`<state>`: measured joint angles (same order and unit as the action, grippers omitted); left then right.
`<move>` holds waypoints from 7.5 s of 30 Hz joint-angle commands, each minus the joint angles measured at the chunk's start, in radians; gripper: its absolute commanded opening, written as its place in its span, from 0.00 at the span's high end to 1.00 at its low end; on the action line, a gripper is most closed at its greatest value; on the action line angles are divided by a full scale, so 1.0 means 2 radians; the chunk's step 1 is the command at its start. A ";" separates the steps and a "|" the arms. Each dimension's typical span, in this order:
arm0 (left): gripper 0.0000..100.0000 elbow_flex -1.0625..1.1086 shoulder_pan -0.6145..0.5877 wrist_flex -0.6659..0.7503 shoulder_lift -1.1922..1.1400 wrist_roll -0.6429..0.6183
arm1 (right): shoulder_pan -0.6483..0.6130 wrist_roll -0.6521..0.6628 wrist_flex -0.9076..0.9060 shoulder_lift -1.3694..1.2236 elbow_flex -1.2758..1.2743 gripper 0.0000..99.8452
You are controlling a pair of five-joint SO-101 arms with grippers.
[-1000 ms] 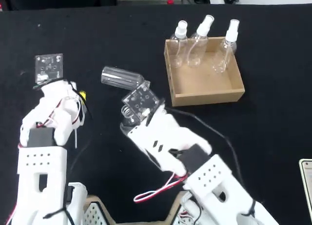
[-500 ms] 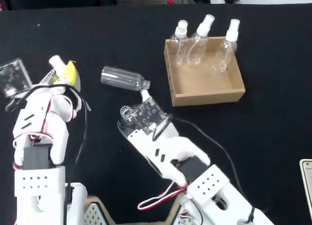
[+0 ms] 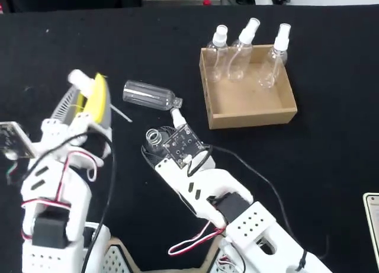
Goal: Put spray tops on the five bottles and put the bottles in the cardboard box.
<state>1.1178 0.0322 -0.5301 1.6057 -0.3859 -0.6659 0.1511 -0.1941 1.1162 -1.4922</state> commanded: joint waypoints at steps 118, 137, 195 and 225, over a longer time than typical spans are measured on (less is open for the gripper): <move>0.79 0.044 0.161 -0.083 0.094 0.168 | 0.023 0.000 -0.036 0.217 -0.077 0.99; 0.79 0.114 0.062 -0.034 0.110 0.167 | 0.106 0.000 -0.086 0.217 -0.028 0.99; 0.79 0.290 0.065 0.160 0.102 0.172 | 0.315 -0.130 0.313 -0.498 0.278 0.99; 0.79 0.290 0.065 0.160 0.102 0.172 | 0.312 -0.130 0.429 -0.506 0.221 0.99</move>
<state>1.6778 0.1642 -0.2202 1.8113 -0.0529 -0.0506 -0.1036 0.6222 0.0959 -1.0549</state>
